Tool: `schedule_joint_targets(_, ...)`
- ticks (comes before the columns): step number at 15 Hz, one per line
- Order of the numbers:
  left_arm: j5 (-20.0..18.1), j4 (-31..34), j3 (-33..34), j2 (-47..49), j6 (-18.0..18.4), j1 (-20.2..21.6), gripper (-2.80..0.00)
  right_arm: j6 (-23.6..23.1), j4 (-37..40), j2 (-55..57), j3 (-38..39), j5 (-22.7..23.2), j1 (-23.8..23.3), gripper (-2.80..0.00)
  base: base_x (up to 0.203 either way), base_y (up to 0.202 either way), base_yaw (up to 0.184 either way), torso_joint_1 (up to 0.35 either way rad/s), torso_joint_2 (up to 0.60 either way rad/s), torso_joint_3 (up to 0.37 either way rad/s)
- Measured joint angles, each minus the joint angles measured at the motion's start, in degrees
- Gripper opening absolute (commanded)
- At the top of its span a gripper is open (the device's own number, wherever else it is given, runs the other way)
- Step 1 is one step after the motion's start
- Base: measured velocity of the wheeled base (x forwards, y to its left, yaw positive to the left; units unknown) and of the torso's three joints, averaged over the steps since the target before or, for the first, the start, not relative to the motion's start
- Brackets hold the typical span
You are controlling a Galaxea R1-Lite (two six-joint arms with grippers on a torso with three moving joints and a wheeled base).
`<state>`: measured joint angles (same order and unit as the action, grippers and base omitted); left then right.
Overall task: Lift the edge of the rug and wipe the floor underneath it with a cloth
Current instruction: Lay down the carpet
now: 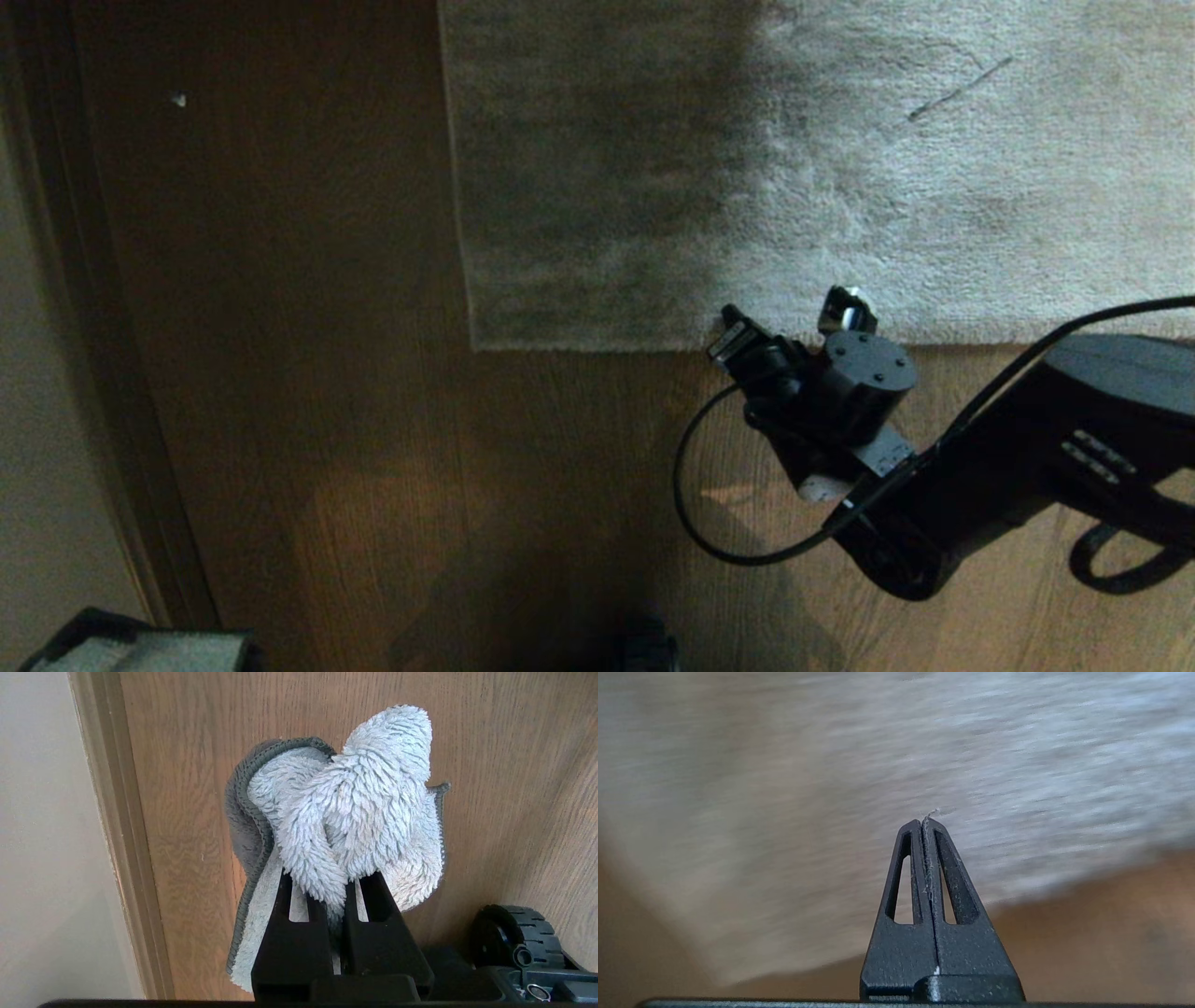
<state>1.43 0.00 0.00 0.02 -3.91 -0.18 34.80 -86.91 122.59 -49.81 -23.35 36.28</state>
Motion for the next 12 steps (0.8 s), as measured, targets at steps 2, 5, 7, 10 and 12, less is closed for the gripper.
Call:
schedule_joint_targets(2,0.0,0.0,0.0,0.0,0.0,0.0,-2.80,-0.5,-0.1,-2.2,-1.0,0.2,2.8,-2.80,0.000,0.000,0.000,0.000,0.00,0.000)
schedule_joint_targets(5,0.0,0.0,0.0,0.0,0.0,0.0,-2.80,-2.3,-0.2,-3.9,-5.0,0.4,5.9,-2.80,0.000,0.000,0.000,0.000,0.00,0.000)
schedule_joint_targets(7,0.0,0.0,0.0,0.0,0.0,0.0,-2.80,-2.4,-0.3,-3.4,-6.7,0.4,7.1,-2.80,0.000,0.000,0.000,0.000,0.00,0.000)
schedule_joint_targets(10,0.0,0.0,0.0,0.0,0.0,0.0,-2.80,-2.4,-0.3,-0.9,-7.4,0.4,8.0,-2.80,0.000,0.000,0.000,0.000,0.00,0.000)
schedule_joint_targets(12,0.0,0.0,0.0,0.0,0.0,0.0,-2.80,-2.1,-0.3,1.4,-8.5,0.3,8.6,-2.80,0.000,0.000,0.000,0.000,0.00,0.000)
